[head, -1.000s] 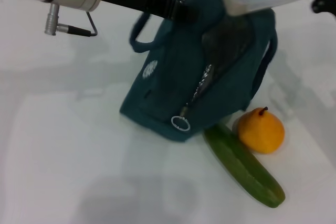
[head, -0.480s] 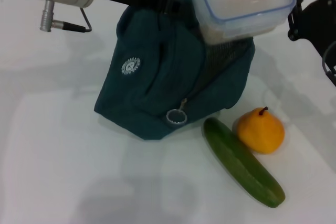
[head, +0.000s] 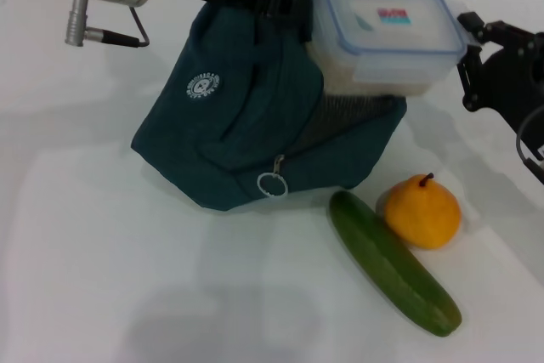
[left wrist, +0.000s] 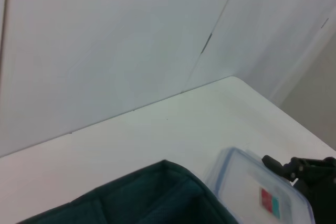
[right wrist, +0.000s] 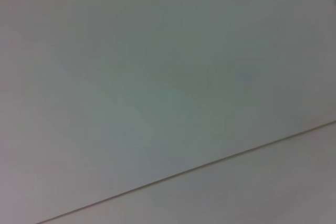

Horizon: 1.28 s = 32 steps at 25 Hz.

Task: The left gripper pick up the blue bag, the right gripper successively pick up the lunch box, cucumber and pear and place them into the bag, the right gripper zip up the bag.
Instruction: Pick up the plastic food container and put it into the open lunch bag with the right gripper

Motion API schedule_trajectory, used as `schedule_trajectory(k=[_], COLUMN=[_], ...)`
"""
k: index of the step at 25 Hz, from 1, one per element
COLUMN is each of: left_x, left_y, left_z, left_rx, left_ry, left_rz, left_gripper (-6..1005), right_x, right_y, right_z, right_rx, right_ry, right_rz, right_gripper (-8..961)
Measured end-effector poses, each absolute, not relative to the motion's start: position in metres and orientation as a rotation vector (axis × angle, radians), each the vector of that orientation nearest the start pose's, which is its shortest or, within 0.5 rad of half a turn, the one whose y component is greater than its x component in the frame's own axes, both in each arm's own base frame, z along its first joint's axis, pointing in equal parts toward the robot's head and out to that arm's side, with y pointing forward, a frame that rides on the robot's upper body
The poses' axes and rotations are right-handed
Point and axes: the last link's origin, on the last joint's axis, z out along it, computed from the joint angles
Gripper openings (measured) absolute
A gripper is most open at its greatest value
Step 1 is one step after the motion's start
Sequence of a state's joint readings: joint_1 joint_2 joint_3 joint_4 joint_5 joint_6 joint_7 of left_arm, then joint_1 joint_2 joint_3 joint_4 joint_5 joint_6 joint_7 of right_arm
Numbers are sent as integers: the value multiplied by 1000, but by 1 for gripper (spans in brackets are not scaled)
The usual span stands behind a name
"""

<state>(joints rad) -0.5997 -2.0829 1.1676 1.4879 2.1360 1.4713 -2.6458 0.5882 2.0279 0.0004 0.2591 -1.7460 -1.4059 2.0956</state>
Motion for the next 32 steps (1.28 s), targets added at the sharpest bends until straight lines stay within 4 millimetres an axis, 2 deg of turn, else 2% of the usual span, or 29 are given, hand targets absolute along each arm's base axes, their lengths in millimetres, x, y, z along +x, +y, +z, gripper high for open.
schedule_trajectory(k=[8, 14, 21, 25, 32], left_x=[-103, -96, -90, -92, -90], left_y=[370, 365, 358, 357, 356], left_z=[47, 43, 35, 31, 31], left_rx=[-2610, -2652, -2707, -2727, -2744], left_ry=[-1040, -1049, -1060, -1084, -1097], left_rz=[-381, -423, -455, -466, -496], left_gripper=[47, 47, 47, 47, 47], right_x=[259, 257, 233, 224, 228], right_y=[321, 321, 328, 327, 320], right_z=[-41, -43, -52, -52, -45], right_rx=[-1131, -1156, -1359, -1487, -1620], right_ry=[2305, 2311, 2339, 2257, 2082], right_rz=[2021, 2014, 1952, 1956, 1955], right_gripper=[96, 97, 96, 96, 97])
